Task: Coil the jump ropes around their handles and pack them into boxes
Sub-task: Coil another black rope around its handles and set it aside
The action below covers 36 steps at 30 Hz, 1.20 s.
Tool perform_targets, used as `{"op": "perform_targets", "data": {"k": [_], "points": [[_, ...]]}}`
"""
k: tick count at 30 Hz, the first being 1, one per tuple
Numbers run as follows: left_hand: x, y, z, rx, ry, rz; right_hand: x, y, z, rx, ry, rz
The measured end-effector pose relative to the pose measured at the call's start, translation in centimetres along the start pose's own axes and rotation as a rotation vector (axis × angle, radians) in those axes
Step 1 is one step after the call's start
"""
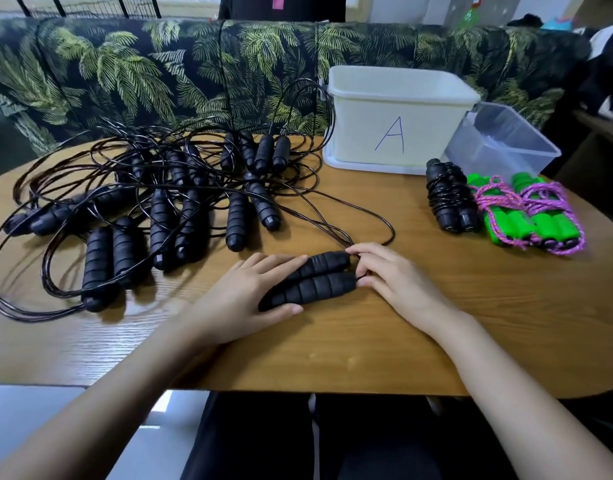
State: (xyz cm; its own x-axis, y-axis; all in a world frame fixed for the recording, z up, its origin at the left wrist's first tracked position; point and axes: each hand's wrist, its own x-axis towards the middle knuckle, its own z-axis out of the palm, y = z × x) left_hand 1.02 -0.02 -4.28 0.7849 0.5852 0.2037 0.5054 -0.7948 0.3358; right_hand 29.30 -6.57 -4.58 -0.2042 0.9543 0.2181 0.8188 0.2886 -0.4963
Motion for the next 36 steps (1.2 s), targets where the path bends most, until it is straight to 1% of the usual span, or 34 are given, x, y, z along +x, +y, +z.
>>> {"op": "perform_targets", "data": {"k": [5, 7, 9, 11, 12, 14, 17, 20, 23, 26, 29, 31, 33, 34, 36], "points": [[-0.1, 0.0, 0.4, 0.005, 0.026, -0.001, 0.2, 0.3, -0.2, 0.047, -0.024, 0.029], [-0.2, 0.0, 0.6, -0.005, 0.031, -0.003, 0.3, 0.2, -0.9, -0.038, -0.081, 0.031], [-0.2, 0.0, 0.6, -0.025, 0.019, -0.007, 0.7, 0.1, -1.6, -0.189, -0.138, 0.028], [-0.1, 0.0, 0.6, -0.025, 0.015, -0.001, 1.1, 0.3, -2.2, -0.343, -0.146, -0.036], [0.0, -0.1, 0.6, -0.024, 0.018, -0.003, 1.2, 0.7, -2.5, -0.403, -0.132, -0.069], [0.0, -0.1, 0.7, -0.014, 0.028, -0.003, 0.7, 1.6, -3.1, -0.482, -0.080, -0.072], [0.2, 0.0, 1.0, 0.018, 0.039, -0.001, -0.6, 3.4, -3.5, -0.550, 0.015, -0.043], [0.4, 0.1, 1.0, 0.031, 0.037, 0.003, -1.5, 4.0, -3.3, -0.592, 0.122, -0.073], [0.2, 0.4, 1.0, 0.064, 0.053, 0.000, -2.0, 3.3, -3.2, -0.605, 0.179, -0.056], [-0.3, 0.2, 0.5, 0.086, 0.061, 0.029, -2.5, 3.1, -3.3, -0.577, 0.156, -0.035], [-0.7, -0.3, -0.4, 0.026, -0.042, 0.034, -2.6, 3.2, -3.3, -0.561, 0.130, -0.017], [-0.6, -0.6, -0.3, 0.100, -0.069, 0.072, -2.7, 3.3, -3.2, -0.535, 0.111, -0.013], [-0.3, -0.4, 0.0, 0.179, -0.061, 0.071, -2.7, 3.2, -3.3, -0.514, 0.105, -0.003], [-0.2, -0.1, 0.2, 0.203, -0.044, 0.047, -2.8, 2.9, -3.5, -0.491, 0.086, 0.033], [0.2, 0.7, 0.9, 0.223, 0.032, -0.007, -3.1, 2.3, -3.9, -0.438, 0.056, 0.112]]}}
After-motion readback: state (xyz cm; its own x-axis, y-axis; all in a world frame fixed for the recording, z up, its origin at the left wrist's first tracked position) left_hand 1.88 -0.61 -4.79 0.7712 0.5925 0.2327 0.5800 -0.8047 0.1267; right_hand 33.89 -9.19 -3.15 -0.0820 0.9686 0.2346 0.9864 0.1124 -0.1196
